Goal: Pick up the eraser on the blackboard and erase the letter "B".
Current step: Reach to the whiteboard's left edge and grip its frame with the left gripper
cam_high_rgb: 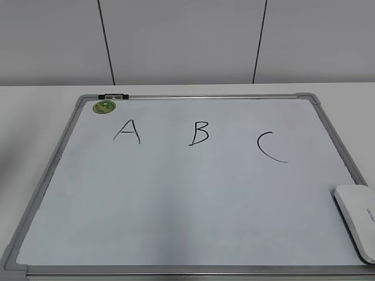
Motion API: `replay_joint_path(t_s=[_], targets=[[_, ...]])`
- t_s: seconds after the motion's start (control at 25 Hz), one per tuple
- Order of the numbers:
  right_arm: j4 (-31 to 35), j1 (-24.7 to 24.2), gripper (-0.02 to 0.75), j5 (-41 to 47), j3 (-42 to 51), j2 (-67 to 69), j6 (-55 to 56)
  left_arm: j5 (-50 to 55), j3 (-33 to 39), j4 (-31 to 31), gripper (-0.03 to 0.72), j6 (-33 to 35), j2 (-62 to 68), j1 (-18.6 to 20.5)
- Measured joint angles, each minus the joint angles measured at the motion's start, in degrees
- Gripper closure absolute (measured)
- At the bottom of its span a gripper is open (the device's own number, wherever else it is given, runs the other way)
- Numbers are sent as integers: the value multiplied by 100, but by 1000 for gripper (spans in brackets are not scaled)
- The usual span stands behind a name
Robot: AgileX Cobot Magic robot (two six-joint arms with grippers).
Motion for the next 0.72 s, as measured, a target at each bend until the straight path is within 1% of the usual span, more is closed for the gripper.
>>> replay_joint_path(t_s=[0.2,0.56,0.64,0.72], targets=[[0,0,165,0,0,0,0,562,-848,0,137,13,1476,0],[0,0,165,0,0,0,0,670,-1722,-18,141,231,3431,0],[0,0,165,0,0,0,0,670,-1901,-47,155,252,3789,0],[0,0,165,0,0,0,0,693,-2091,-96,186,350,4058,0]])
